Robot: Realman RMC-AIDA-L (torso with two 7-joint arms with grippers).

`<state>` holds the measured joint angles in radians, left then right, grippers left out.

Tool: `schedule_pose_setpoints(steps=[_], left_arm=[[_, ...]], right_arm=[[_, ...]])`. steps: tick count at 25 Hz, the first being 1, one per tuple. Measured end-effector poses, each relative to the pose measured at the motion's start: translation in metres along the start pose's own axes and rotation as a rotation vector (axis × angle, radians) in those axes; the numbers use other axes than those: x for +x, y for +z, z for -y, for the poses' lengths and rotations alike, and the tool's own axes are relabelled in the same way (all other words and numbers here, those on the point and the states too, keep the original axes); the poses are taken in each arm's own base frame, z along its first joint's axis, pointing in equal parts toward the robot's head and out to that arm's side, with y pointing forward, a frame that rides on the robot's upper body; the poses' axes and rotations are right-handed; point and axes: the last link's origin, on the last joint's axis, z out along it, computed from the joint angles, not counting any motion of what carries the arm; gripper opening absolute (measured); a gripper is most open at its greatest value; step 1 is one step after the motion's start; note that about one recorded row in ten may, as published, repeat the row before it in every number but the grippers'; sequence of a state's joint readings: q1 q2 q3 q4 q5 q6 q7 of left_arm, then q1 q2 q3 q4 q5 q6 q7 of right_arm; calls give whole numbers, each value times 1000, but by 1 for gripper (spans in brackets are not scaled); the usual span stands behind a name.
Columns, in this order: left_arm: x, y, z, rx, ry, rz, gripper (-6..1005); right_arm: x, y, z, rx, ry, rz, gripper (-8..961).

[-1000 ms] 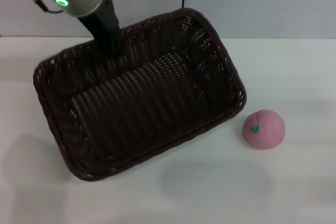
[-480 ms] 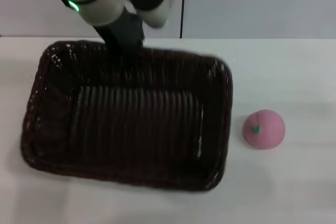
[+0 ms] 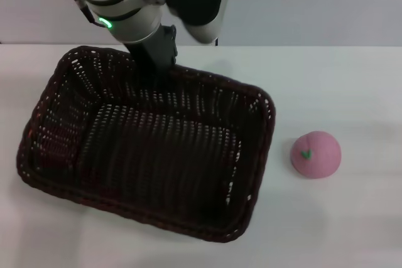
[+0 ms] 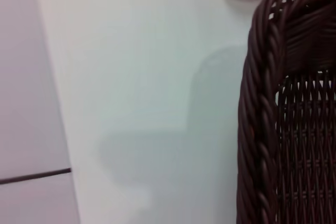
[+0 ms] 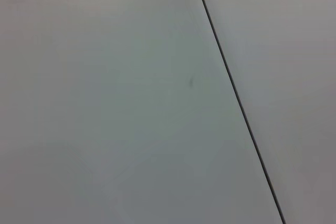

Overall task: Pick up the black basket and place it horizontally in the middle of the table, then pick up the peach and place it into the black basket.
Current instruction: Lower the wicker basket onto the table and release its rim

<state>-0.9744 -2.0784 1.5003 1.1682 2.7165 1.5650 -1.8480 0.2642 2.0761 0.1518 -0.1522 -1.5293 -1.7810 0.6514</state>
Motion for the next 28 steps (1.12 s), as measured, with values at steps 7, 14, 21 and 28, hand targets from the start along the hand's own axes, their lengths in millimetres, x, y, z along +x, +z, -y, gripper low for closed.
schedule_pose_setpoints(steps=[7, 14, 21, 28], left_arm=[[15, -2, 5, 19, -111, 17, 256], [16, -1, 7, 35, -224, 16, 251], [11, 3, 5, 33, -274, 33, 246], [9, 4, 4, 34, -301, 26, 246]], right_arm=[[0, 0, -2, -3, 11, 9, 723], [2, 7, -5, -23, 13, 6, 723], [3, 13, -8, -35, 19, 12, 722], [4, 16, -9, -40, 20, 13, 722]])
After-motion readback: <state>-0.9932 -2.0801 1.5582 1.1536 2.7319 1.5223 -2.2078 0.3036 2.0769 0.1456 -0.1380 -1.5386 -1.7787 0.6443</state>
